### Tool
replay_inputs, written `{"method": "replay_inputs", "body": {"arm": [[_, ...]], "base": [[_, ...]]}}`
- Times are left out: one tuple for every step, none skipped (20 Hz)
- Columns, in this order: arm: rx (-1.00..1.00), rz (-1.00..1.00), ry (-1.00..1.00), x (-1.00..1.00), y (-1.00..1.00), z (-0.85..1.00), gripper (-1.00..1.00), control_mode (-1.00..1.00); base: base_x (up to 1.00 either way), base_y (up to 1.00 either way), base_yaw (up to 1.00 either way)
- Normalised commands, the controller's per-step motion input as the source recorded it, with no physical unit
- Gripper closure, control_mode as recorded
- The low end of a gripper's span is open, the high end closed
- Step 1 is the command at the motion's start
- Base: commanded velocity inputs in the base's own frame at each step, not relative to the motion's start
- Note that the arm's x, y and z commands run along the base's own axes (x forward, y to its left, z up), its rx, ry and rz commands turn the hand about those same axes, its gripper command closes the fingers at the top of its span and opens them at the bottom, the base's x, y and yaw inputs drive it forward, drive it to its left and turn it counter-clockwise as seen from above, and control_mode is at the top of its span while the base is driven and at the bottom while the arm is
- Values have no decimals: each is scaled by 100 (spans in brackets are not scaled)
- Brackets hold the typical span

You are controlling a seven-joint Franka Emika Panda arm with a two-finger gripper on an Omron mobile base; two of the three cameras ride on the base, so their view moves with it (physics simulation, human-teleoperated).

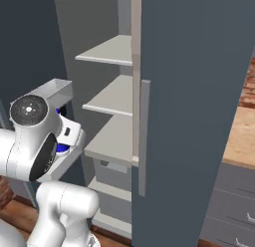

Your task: Take the bottled waters from the counter and place them in the freezer to freeze. Close the freezer door after placing the bottles.

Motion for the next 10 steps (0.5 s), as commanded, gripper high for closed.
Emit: {"method": "replay_inputs", "body": {"arm": [[0, 0, 0, 0, 0, 0, 100, 100], [0, 0, 0, 0, 0, 0, 100, 100], [0, 0, 0, 0, 0, 0, 100, 100], [0, 0, 0, 0, 0, 0, 100, 100], [0, -4, 0, 12, 0, 0, 100, -100], [0, -3, 0, 24, 0, 0, 100, -100], [0, -1, 0, 31, -1, 0, 100, -100], [0, 0, 0, 30, 0, 0, 100, -100], [0, -3, 0, 35, 0, 0, 100, -100], [0, -6, 0, 32, 0, 0, 100, -100]], "base": [[17, -4, 0], [17, 0, 0], [16, 0, -1], [14, 0, -3], [0, 0, 0], [0, 0, 0], [0, 0, 0], [0, 0, 0], [0, 0, 0], [0, 0, 0]]}}
